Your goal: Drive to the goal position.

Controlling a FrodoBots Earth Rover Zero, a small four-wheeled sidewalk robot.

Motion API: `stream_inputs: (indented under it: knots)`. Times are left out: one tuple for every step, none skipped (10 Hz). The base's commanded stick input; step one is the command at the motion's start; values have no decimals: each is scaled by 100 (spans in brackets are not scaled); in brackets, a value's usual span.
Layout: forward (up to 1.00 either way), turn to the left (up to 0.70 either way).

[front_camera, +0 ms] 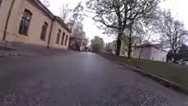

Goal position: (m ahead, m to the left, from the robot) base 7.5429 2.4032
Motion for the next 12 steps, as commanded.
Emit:
stream_inputs:
  knots:
    - [85, 0]
    - [85, 0]
    - [85, 0]
    - [85, 0]
    - [85, 0]
    - [85, 8]
    - [85, 25]
    - [85, 34]
    - [85, 34]
    - [85, 34]
    - [85, 34]
    - [85, 17]
